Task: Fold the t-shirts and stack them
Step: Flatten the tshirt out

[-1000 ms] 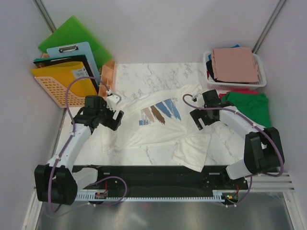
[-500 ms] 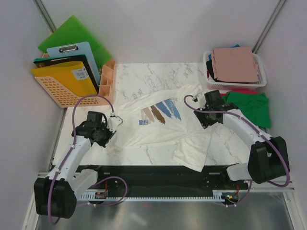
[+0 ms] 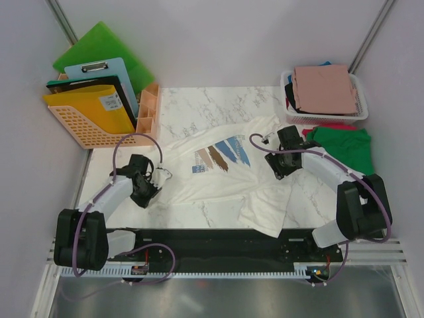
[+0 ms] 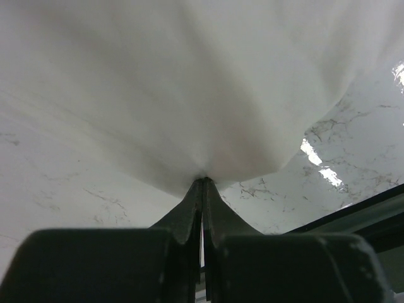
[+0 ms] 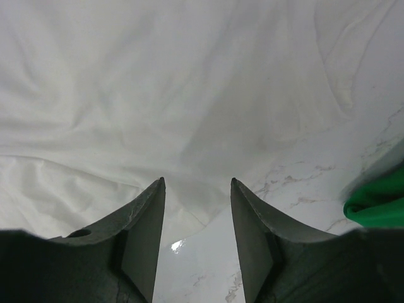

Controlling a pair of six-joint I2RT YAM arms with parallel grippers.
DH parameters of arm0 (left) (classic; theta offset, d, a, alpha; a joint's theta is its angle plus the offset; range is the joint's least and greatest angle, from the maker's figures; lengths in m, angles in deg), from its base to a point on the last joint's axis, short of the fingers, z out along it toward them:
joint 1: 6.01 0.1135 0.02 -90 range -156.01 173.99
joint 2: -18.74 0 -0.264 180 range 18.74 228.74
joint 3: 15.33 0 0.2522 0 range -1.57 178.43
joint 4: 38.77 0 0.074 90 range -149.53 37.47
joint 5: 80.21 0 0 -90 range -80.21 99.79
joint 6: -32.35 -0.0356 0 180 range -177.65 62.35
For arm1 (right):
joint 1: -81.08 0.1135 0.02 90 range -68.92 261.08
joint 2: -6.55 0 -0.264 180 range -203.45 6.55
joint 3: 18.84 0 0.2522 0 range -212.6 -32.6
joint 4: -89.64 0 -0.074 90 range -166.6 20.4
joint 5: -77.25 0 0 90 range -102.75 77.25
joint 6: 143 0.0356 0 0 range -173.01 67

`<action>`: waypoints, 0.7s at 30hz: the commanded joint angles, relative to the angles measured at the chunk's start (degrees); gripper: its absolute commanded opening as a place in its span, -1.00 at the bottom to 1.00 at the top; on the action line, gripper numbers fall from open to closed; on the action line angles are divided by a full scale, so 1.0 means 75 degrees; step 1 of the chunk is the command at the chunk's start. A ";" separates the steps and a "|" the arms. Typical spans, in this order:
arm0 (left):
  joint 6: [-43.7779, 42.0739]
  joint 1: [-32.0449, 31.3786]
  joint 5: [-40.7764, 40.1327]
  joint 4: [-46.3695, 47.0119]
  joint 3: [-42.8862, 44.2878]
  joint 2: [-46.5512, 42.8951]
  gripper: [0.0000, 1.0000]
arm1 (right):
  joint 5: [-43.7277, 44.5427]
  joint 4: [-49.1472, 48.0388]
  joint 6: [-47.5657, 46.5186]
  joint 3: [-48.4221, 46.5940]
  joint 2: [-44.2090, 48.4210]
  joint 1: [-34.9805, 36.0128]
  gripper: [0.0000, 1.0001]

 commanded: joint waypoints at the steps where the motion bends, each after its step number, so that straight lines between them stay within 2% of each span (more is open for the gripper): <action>1: -0.0246 -0.0015 -0.0242 0.0635 -0.0151 0.0430 -0.95 | -0.0117 -0.0272 0.0067 -0.0215 -0.0239 0.0066 0.06; 4: -0.0270 -0.0015 -0.0498 0.0753 -0.0244 0.0560 -0.96 | -0.0105 -0.0343 0.0044 -0.0227 -0.0182 0.0066 0.05; 7: -0.0281 -0.0003 -0.1328 0.1115 -0.0373 0.0595 -0.96 | -0.0023 -0.0366 -0.0015 -0.0239 -0.0193 0.0066 0.06; 11: -0.0247 0.0207 -0.1882 0.1608 -0.0432 0.0677 -0.95 | 0.0129 -0.0460 -0.0039 -0.0192 -0.0228 0.0066 0.07; 16: -0.0281 0.0699 -0.1965 0.1773 -0.0221 0.1216 -0.96 | 0.0082 -0.0483 0.0032 -0.0192 -0.0088 0.0077 0.08; 21: -0.0258 0.0712 -0.1613 0.1714 -0.0233 0.1018 -0.96 | 0.0153 -0.0425 -0.0015 -0.0215 -0.0076 0.0101 0.09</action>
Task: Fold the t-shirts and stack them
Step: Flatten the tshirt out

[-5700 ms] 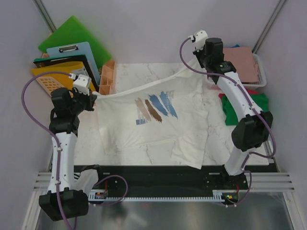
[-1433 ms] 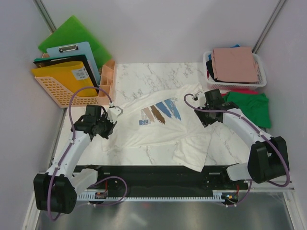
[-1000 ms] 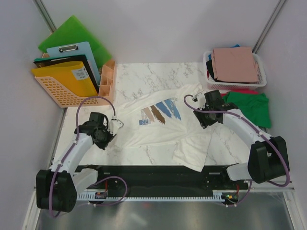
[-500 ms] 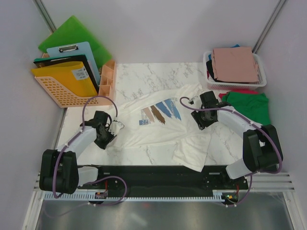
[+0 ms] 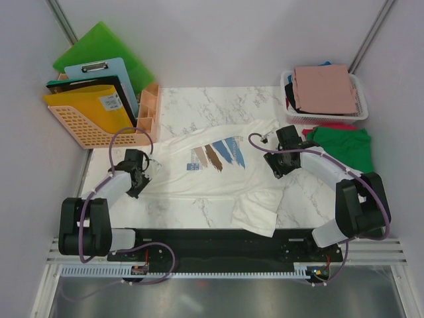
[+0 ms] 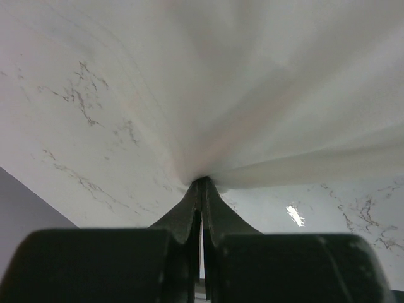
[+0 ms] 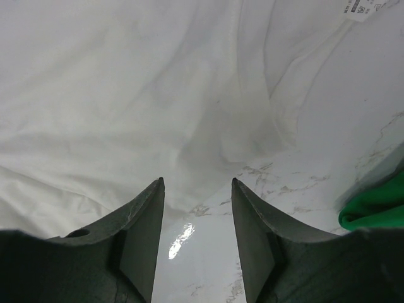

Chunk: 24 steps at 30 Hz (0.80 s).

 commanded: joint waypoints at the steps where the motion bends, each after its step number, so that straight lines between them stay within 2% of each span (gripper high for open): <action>1: -0.0211 0.0047 0.0529 0.0079 -0.0376 0.0138 -0.96 | 0.0106 -0.0116 -0.0044 -0.0212 0.0155 0.0051 0.08; 5: -0.0305 0.0059 0.0821 -0.0154 -0.0364 -0.0307 -0.96 | 0.0282 -0.0127 -0.0126 -0.0166 0.0224 0.0051 0.08; 8: -0.0317 0.0047 0.1582 -0.0586 -0.0306 -0.1534 -0.96 | 0.0189 -0.0186 -0.0173 -0.0107 0.0645 0.0040 0.08; 9: -0.0259 0.0047 0.2175 -0.0647 -0.0270 -0.1968 -0.96 | 0.0177 -0.0256 -0.0173 -0.0095 0.0821 0.0051 0.08; 10: -0.0177 0.0047 0.2390 -0.0705 -0.0119 -0.2970 -0.96 | 0.0176 -0.0256 -0.0173 -0.0095 0.1240 0.0051 0.08; 12: 0.0092 0.0047 0.2800 -0.0753 0.0092 -0.3983 -0.95 | -0.0033 -0.0279 -0.0092 -0.0118 0.1780 0.0051 0.07; 13: 0.0209 0.0047 0.2907 -0.0741 0.0337 -0.5044 -0.96 | -0.0081 -0.0291 -0.0068 -0.0153 0.2352 0.0051 0.07; 17: 0.1064 0.0047 0.2675 -0.0180 0.0819 -0.7113 -0.96 | 0.0069 -0.0839 0.0201 -0.0049 0.4100 0.0051 0.08; 19: 0.1334 0.0047 0.2300 0.0219 0.0924 -0.7491 -0.95 | 0.0106 -0.1076 0.0412 0.0069 0.5003 0.0028 0.07; 24: 0.1897 0.0047 0.2100 0.0395 0.0855 -0.7411 -0.95 | 0.0317 -0.1182 0.0190 0.0338 0.5662 -0.0089 0.06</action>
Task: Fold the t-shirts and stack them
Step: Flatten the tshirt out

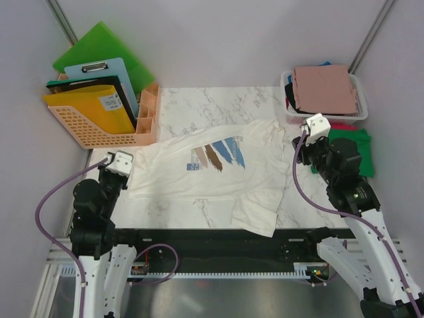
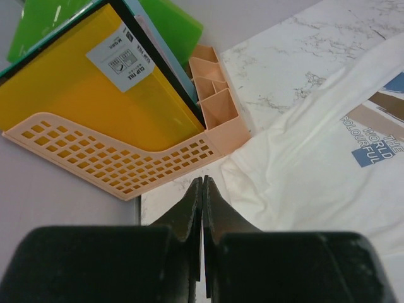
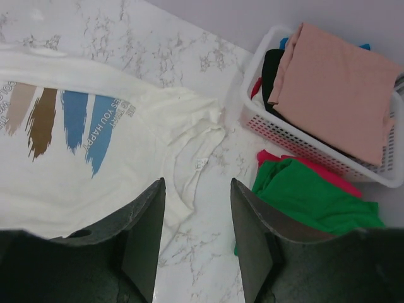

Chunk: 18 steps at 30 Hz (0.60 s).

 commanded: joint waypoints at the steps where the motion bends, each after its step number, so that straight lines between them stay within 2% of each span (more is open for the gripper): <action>1: 0.0863 0.0006 -0.0275 0.0214 -0.0287 0.0339 -0.95 | 0.0166 -0.0194 0.0076 0.0370 -0.0009 -0.0046 0.06; 7: 0.1169 0.0006 -0.0264 0.0579 -0.0406 0.0760 -0.95 | -0.0172 -0.0194 0.0240 0.0629 -0.0230 -0.0046 0.08; 8: 0.1122 0.0006 -0.0288 0.0509 -0.0336 0.0912 -0.73 | -0.0302 -0.0148 0.0252 0.0571 -0.0370 -0.0034 0.21; 9: 0.1099 0.0006 -0.0184 0.0416 -0.0219 0.1099 -0.25 | -0.0535 -0.0020 0.0241 0.0443 -0.0836 -0.0046 0.41; 10: 0.1017 0.0006 -0.0055 0.0218 0.0119 0.1727 0.28 | -0.0897 0.0144 0.0229 -0.0011 -0.1154 -0.0034 0.79; 11: 0.1051 0.0006 0.0132 -0.0202 0.0331 0.2059 0.72 | -0.1133 0.0540 0.0206 -0.0317 -0.1482 -0.0046 0.86; 13: 0.1121 0.0006 0.0472 -0.0870 0.1055 0.3064 0.87 | -0.1566 0.0825 0.0252 -0.1170 -0.2338 -0.0046 0.87; 17: 0.1438 0.0006 0.1690 -0.1179 0.1890 0.4006 0.94 | -0.2445 0.1118 0.0346 -0.2497 -0.3673 -0.0046 0.89; 18: 0.1473 0.0006 0.2238 -0.1295 0.2217 0.4181 0.95 | -0.2517 0.1165 0.0439 -0.2732 -0.4326 -0.0046 0.89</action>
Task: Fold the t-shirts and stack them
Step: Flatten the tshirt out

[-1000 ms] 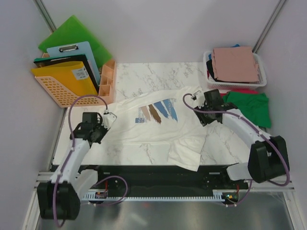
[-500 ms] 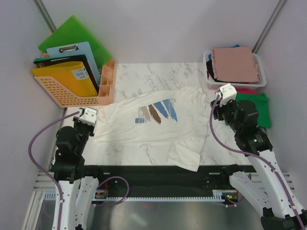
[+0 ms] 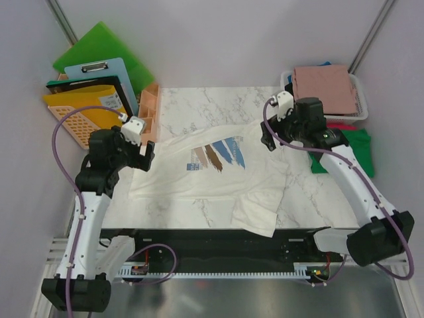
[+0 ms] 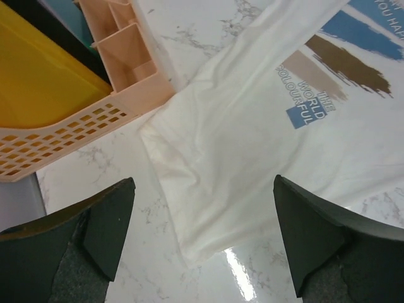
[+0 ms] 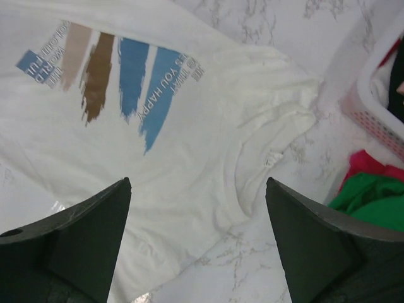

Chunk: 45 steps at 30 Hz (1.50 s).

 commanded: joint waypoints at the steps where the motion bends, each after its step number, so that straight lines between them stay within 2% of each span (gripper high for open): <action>1: 0.0578 0.0003 0.1537 -0.0489 0.0911 0.0440 0.96 | -0.1014 0.0206 0.0233 -0.1255 -0.1067 -0.0020 0.87; 5: 0.0673 0.0003 0.1831 -0.0664 0.1403 0.1832 0.99 | -0.1003 0.0078 0.0431 -0.1762 -0.2474 -0.0031 0.80; 11: 0.0615 0.0003 0.2030 -0.0805 0.1545 0.2890 1.00 | -0.1085 -0.0204 0.1053 -0.2395 -0.4523 -0.0031 0.63; 14: 0.0544 -0.0008 0.2136 -0.0864 0.1498 0.3195 1.00 | -0.0770 -0.0204 0.1030 -0.2699 -0.5099 -0.0043 0.54; 17: 0.0462 -0.0008 0.2090 -0.0852 0.1358 0.3348 1.00 | -0.0371 -0.0321 0.0936 -0.2817 -0.5405 -0.0078 0.51; 28: 0.0298 -0.0008 0.2008 -0.0641 0.0807 0.3325 1.00 | -0.0289 -0.0485 0.1065 -0.3052 -0.6015 -0.0675 0.47; 45: 0.0275 -0.0008 0.1973 -0.0325 0.0455 0.3630 1.00 | -0.0066 -0.0684 0.1323 -0.3204 -0.6742 -0.0699 0.38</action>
